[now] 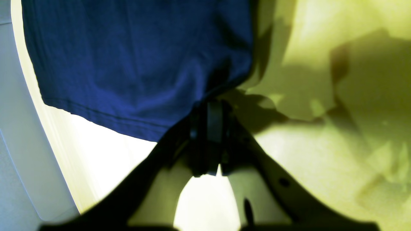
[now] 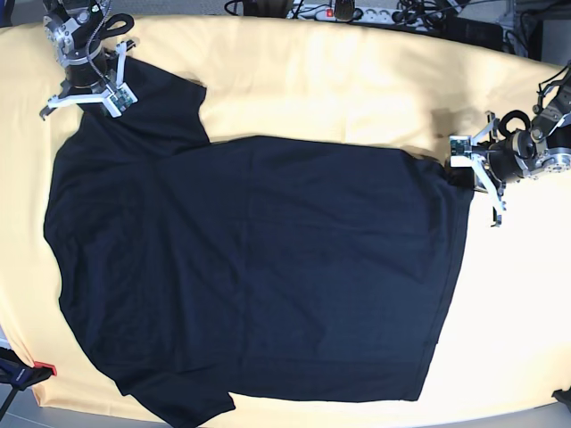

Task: Fold the T-shirt properly
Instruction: 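Lift the shirt with both grippers and drag it toward the robot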

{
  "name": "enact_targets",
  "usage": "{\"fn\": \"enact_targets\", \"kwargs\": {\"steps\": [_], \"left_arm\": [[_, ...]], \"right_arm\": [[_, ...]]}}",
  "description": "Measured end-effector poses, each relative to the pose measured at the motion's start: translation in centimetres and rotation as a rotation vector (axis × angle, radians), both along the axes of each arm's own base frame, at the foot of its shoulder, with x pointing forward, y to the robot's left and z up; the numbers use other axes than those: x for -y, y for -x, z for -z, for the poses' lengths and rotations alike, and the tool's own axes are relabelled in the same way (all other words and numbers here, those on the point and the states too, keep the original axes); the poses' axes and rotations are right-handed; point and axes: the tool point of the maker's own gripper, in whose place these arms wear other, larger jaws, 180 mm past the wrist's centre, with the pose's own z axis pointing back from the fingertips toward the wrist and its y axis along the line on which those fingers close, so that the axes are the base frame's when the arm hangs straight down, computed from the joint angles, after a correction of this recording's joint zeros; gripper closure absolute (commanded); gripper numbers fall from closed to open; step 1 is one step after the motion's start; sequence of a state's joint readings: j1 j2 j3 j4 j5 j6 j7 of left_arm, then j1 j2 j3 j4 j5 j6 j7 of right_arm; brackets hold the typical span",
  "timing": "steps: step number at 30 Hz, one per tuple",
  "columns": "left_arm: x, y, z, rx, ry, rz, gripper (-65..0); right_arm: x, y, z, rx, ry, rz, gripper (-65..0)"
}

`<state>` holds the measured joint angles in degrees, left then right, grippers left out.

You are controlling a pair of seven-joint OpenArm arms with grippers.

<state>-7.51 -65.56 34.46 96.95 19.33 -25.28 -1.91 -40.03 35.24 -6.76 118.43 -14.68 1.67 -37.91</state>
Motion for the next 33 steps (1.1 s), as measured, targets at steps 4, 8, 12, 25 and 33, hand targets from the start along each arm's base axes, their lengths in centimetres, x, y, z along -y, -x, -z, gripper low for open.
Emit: {"fn": "enact_targets", "kwargs": {"steps": [4,8,12,25,33], "left_arm": [[1.0,0.5,-0.6,-0.019,0.033,0.013,0.0],[0.7,2.9,-1.7,-0.128,0.007,0.063,0.0],[0.4,6.0,-3.0,-0.270,-0.001,0.095,0.0],[4.3,11.9,-7.6,-0.354,0.040,0.276,0.0],[5.2,16.5,-7.1,-0.444,-0.013,0.345,0.0]], "right_arm": [[-1.1,-0.7,-2.6,0.053,-0.011,-0.012,0.0],[-1.1,0.3,-4.1,0.055,0.045,-0.052,0.0],[0.1,2.0,-4.8,0.016,0.085,-0.038,0.0],[5.0,10.1,-5.1,-0.235,0.239,0.025,0.0],[5.4,13.1,-4.7,-0.330,0.253,0.032,0.0]]}}
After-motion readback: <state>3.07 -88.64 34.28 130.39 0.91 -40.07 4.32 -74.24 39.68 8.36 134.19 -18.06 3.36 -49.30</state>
